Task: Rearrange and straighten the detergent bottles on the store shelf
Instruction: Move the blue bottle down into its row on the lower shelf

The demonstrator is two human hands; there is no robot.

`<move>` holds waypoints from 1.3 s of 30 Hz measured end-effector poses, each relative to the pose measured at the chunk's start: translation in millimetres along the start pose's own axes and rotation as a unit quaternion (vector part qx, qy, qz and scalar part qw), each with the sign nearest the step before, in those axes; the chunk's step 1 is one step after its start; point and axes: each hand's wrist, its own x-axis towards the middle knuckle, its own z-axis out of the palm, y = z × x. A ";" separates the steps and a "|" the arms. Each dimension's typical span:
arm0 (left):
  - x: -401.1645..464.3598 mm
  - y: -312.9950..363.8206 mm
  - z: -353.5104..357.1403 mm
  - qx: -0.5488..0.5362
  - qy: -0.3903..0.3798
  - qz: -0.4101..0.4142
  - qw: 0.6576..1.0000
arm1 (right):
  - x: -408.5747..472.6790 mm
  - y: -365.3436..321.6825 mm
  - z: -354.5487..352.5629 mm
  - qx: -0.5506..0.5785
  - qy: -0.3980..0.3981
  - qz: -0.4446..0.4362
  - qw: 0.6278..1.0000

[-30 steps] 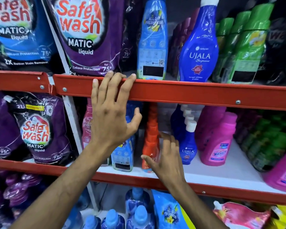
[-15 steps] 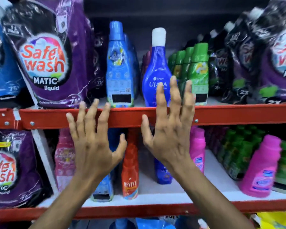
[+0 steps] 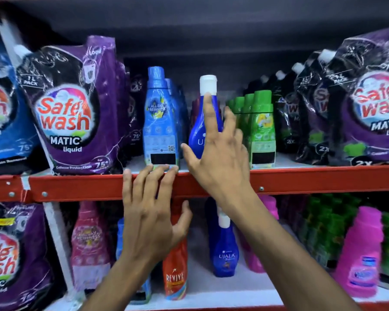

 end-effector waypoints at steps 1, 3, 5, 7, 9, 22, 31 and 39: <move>0.5 0.4 -1.3 0.003 -0.003 0.000 1.000 | -0.1 1.3 1.0 0.004 -0.001 -0.004 1.000; 1.4 0.7 -3.8 0.009 -0.009 0.001 1.000 | -0.1 3.1 1.5 0.015 0.003 -0.011 1.000; 1.5 1.3 -5.3 0.011 -0.013 -0.001 1.000 | 0.2 4.7 -0.1 0.032 0.012 -0.015 0.999; 1.6 2.1 -5.8 0.011 -0.014 -0.003 1.000 | 0.3 5.8 -4.1 0.049 0.030 -0.021 0.998; 1.3 2.6 -5.6 0.013 -0.017 -0.005 1.000 | -0.8 5.8 -10.9 0.077 0.071 -0.036 0.994; 0.5 7.7 -6.2 0.000 -0.015 -0.030 0.999 | -76.2 39.1 -62.6 0.165 0.174 -0.124 0.963; -0.9 6.3 1.7 0.012 -0.007 -0.036 0.999 | -189.7 83.6 11.7 0.161 0.016 -0.069 0.984; -3.2 4.8 3.2 0.022 -0.017 -0.024 0.999 | -220.2 109.9 78.7 0.107 -0.145 0.010 0.984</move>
